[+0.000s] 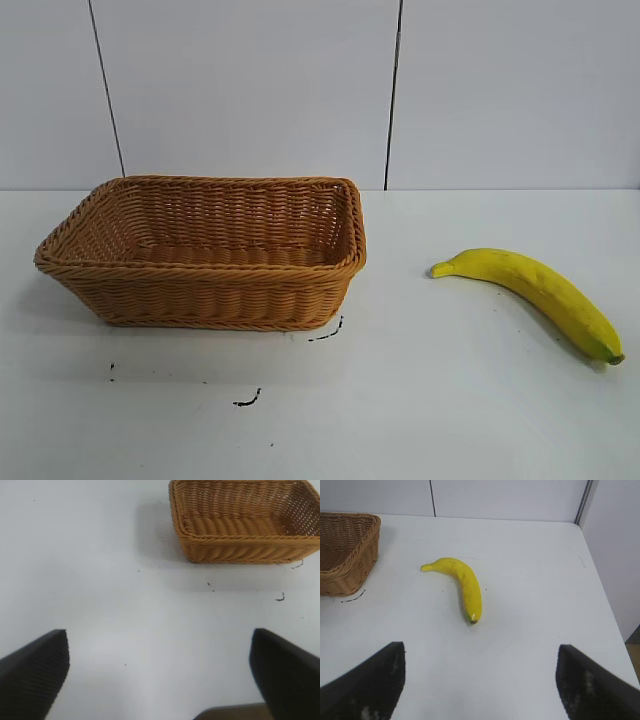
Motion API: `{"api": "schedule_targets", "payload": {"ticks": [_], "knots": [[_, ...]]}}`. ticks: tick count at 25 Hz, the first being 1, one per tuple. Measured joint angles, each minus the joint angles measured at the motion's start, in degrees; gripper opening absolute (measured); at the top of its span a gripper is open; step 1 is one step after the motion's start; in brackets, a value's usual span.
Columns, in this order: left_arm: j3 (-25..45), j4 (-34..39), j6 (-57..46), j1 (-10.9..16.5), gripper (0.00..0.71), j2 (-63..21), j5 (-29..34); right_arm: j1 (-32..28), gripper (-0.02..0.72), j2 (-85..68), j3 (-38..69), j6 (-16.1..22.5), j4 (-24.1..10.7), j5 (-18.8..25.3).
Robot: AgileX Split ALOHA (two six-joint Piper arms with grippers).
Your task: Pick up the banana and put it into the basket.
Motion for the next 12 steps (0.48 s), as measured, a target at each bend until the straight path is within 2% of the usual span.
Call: {"api": "schedule_targets", "payload": {"ticks": [12], "knots": [[0.0,0.0,0.0,0.0,0.695,0.0,0.0,0.0,0.592,2.06,-0.6,0.0,0.27,0.19]]}}
